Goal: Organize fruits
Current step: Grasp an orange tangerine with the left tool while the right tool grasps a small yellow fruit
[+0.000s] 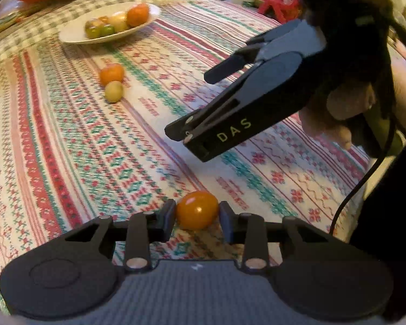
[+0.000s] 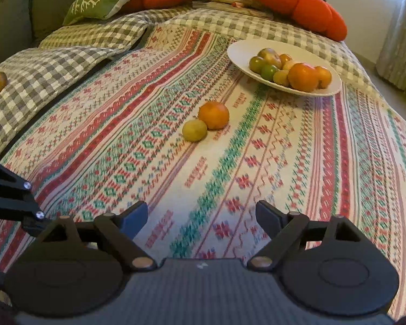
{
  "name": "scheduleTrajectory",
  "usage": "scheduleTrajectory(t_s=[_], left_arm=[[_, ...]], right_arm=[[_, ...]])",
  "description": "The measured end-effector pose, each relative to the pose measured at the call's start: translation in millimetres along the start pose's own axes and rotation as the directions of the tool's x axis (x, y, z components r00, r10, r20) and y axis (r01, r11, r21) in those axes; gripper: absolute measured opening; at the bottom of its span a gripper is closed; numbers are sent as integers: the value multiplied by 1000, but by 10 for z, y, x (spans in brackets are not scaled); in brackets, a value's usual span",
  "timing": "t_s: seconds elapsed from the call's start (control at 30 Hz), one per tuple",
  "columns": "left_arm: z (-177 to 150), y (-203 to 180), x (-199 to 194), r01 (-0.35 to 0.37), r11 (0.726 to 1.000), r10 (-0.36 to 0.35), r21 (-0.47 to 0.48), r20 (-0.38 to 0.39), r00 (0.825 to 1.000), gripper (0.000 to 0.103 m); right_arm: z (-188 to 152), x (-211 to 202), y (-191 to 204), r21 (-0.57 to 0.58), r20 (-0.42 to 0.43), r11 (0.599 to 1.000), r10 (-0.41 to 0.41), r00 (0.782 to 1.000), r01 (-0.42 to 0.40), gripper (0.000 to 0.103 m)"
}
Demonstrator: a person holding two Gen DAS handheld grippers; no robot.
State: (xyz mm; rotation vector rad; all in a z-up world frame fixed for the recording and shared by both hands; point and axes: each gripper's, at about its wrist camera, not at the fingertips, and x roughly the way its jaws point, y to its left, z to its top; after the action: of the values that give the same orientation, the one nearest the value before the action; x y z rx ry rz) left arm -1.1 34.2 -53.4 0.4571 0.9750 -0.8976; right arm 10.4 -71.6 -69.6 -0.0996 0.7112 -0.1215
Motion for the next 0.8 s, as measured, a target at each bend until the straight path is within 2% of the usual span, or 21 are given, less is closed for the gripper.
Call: scheduleTrajectory(t_s=[0.2, 0.37, 0.57, 0.77, 0.8], left_arm=[[51, 159, -18, -43, 995, 45, -86, 19, 999, 21], [106, 244, -35, -52, 989, 58, -136, 37, 998, 21], [172, 307, 3, -60, 984, 67, -167, 40, 997, 21], [156, 332, 30, -72, 980, 79, -185, 31, 996, 21], [156, 335, 31, -75, 980, 82, -187, 30, 996, 21]], right_arm=[[162, 206, -74, 66, 30, 997, 48, 998, -50, 69], [272, 389, -7, 34, 32, 998, 55, 998, -56, 57], [380, 513, 33, 22, 54, 998, 55, 997, -57, 51], [450, 584, 28, 29, 71, 999, 44, 997, -46, 39], [457, 587, 26, 33, 73, 998, 42, 996, -45, 34]])
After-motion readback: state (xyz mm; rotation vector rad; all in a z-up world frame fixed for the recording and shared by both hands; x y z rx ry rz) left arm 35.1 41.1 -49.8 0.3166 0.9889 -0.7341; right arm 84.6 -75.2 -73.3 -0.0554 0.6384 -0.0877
